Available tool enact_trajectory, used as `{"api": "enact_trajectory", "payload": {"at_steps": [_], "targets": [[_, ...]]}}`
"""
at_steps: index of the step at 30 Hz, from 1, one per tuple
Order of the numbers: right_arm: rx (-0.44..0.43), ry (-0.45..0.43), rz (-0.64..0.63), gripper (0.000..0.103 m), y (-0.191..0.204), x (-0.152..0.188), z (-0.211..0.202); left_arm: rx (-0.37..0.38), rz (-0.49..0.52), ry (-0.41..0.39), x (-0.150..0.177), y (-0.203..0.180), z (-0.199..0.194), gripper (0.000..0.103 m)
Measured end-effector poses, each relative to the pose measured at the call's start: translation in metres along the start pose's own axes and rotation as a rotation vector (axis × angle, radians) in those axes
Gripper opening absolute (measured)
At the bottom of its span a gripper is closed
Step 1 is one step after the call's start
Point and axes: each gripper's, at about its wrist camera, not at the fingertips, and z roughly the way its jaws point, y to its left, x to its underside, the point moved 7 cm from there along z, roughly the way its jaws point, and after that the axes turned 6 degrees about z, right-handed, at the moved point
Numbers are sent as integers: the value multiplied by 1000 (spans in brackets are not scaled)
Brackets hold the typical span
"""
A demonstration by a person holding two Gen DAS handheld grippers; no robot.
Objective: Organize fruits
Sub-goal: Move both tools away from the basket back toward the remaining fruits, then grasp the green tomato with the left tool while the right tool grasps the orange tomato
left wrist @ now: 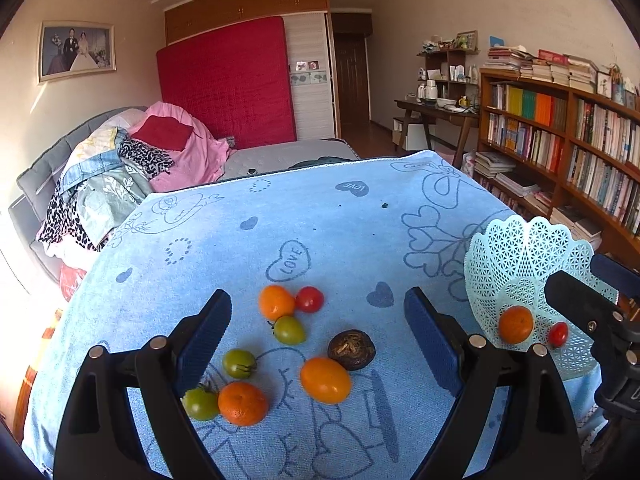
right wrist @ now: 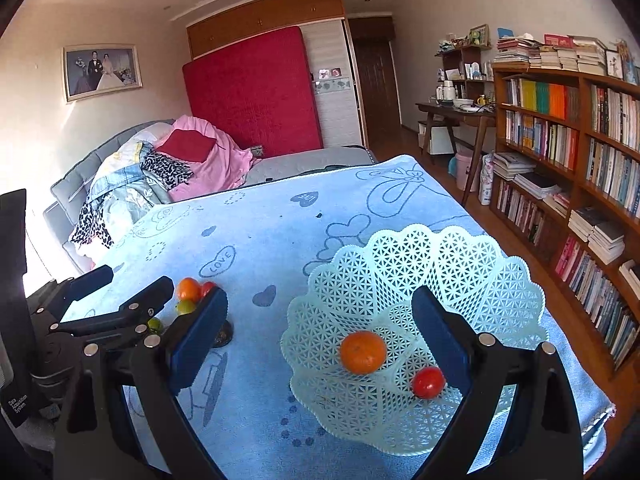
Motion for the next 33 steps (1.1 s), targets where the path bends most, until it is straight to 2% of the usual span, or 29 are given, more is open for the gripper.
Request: {"api": "enact_trajectory", "payload": {"at_steps": [12,25,33], "targets": [[-33,50,-38,95,32,13,20,-46,-40,26,17,39,2,87],[-78,107,-85,95,64,29,40,-164,-138,108,52,116,12,87],[-117,159,-138,95,91,48,53,-203,-154,141,69,143,14,87]]}}
